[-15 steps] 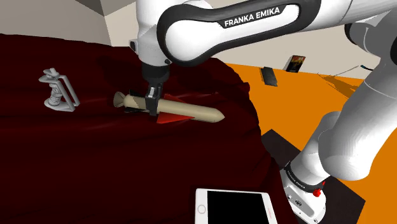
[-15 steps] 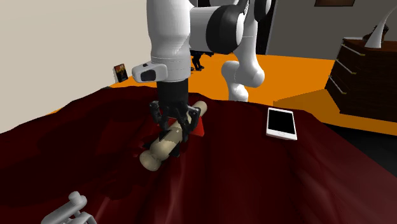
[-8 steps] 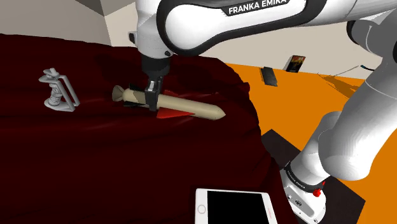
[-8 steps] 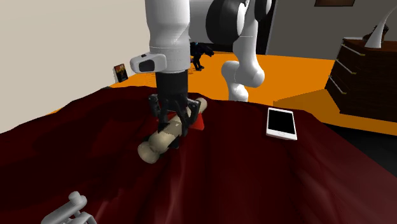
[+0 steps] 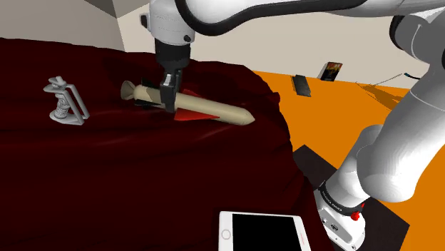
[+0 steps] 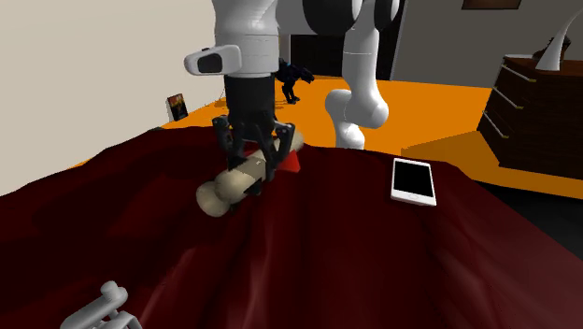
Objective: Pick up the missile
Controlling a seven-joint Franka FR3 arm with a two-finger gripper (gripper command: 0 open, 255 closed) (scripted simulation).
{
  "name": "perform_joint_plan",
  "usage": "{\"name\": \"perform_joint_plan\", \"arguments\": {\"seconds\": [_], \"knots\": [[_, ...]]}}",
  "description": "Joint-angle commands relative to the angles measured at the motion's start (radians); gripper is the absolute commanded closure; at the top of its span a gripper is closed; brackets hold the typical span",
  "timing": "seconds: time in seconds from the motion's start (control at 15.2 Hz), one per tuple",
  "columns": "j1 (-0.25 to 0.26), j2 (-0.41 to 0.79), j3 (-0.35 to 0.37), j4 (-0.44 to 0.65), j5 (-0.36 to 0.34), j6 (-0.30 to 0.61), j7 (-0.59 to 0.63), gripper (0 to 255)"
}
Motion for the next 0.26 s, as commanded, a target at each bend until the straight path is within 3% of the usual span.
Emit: {"name": "perform_joint_plan", "arguments": {"seconds": [0.0,0.2], "knots": [[0.001,0.000,0.001,0.027,0.000,-0.027,0.002,255],[0.001,0.001,0.001,0.044,-0.001,-0.042,0.002,255]]}}
